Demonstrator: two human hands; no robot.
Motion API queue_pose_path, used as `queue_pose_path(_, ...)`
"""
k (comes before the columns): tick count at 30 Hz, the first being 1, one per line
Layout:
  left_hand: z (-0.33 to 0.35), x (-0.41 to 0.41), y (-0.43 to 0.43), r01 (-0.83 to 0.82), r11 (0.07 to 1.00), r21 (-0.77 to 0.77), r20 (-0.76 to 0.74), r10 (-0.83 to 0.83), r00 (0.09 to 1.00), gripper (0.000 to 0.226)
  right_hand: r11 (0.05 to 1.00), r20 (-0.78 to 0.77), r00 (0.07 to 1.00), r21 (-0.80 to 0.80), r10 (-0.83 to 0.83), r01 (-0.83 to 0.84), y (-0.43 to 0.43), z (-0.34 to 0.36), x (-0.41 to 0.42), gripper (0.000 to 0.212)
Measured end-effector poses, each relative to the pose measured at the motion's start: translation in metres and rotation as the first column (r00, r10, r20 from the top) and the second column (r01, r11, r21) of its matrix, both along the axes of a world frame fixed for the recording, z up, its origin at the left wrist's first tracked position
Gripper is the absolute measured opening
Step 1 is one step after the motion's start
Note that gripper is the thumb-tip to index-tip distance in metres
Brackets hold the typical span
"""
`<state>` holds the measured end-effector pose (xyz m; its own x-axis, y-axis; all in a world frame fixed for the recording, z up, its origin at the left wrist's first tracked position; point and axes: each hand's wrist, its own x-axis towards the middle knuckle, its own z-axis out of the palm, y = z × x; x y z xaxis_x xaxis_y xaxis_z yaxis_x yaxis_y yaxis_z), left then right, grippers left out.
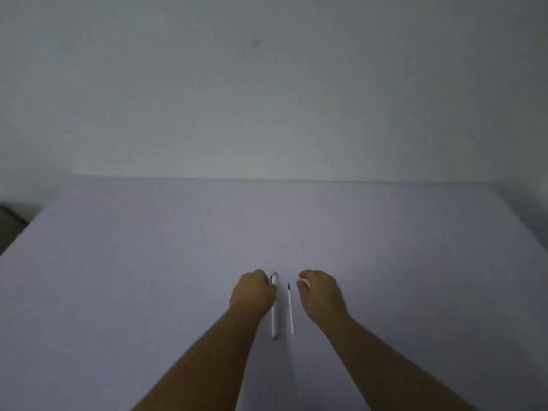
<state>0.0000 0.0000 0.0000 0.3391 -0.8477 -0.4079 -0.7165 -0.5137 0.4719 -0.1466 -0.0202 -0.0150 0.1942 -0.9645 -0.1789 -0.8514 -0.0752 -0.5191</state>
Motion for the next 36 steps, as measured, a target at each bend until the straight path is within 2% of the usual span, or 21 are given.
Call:
queue_pose_path(6, -0.029, -0.009, 0.005, -0.09, 0.991, 0.1, -0.095, 0.1, 0.99, 0.028, 1.0, 0.022, 1.0, 0.017, -0.015, 0.015, 0.012, -0.022, 0.0, 0.021)
queue_pose_path(10, -0.035, -0.011, 0.003, -0.099, 0.991, 0.09, -0.079, 0.106, 0.991, 0.02, 0.998, 0.073, 0.996, 0.051, -0.045, 0.041, 0.009, -0.025, 0.003, 0.018)
queue_pose_path(14, -0.029, -0.013, 0.006, -0.118, 0.993, 0.026, -0.118, 0.12, 0.986, 0.016, 0.975, 0.171, 0.973, 0.183, -0.156, 0.124, 0.0, -0.017, 0.014, 0.022)
queue_pose_path(17, -0.024, -0.016, 0.01, -0.063, 0.997, -0.053, -0.109, 0.057, 0.992, 0.013, 0.926, 0.272, 0.917, 0.32, -0.292, 0.2, -0.009, -0.009, 0.024, 0.029)
queue_pose_path(21, -0.018, -0.016, 0.012, 0.003, 0.993, -0.12, -0.135, -0.02, 0.991, 0.013, 0.881, 0.34, 0.856, 0.409, -0.389, 0.238, -0.016, -0.002, 0.03, 0.026)
queue_pose_path(23, -0.017, -0.013, 0.013, 0.02, 0.994, -0.108, -0.147, -0.036, 0.989, 0.012, 0.836, 0.396, 0.768, 0.449, -0.503, 0.316, -0.018, 0.001, 0.03, 0.029)
queue_pose_path(25, -0.02, -0.009, 0.017, 0.038, 0.997, -0.074, -0.136, -0.047, 0.99, 0.014, 0.773, 0.459, 0.635, 0.49, -0.621, 0.402, -0.025, 0.005, 0.024, 0.031)
queue_pose_path(26, -0.022, -0.007, 0.02, 0.032, 0.998, -0.062, -0.135, -0.04, 0.99, 0.015, 0.772, 0.474, 0.618, 0.485, -0.627, 0.41, -0.031, 0.006, 0.018, 0.031)
queue_pose_path(27, -0.024, -0.005, 0.022, 0.019, 0.998, -0.06, -0.136, -0.027, 0.99, 0.016, 0.806, 0.456, 0.677, 0.45, -0.578, 0.384, -0.036, 0.007, 0.012, 0.03)
queue_pose_path(28, -0.025, -0.004, 0.024, 0.002, 0.998, -0.058, -0.143, -0.01, 0.99, 0.016, 0.852, 0.399, 0.774, 0.403, -0.491, 0.334, -0.039, 0.006, 0.006, 0.028)
queue_pose_path(30, -0.026, -0.001, 0.026, -0.058, 0.996, -0.065, -0.185, 0.045, 0.982, 0.02, 0.914, 0.226, 0.922, 0.334, -0.315, 0.23, -0.038, 0.003, -0.002, 0.022)
queue_pose_path(33, -0.025, -0.001, 0.025, -0.128, 0.988, -0.087, -0.248, 0.103, 0.963, 0.023, 0.936, 0.101, 0.975, 0.315, -0.2, 0.16, -0.024, -0.009, -0.006, 0.019)
queue_pose_path(36, -0.023, -0.001, 0.025, -0.141, 0.985, -0.095, -0.272, 0.11, 0.956, 0.02, 0.954, 0.058, 0.989, 0.278, -0.133, 0.112, -0.019, -0.013, -0.004, 0.011)
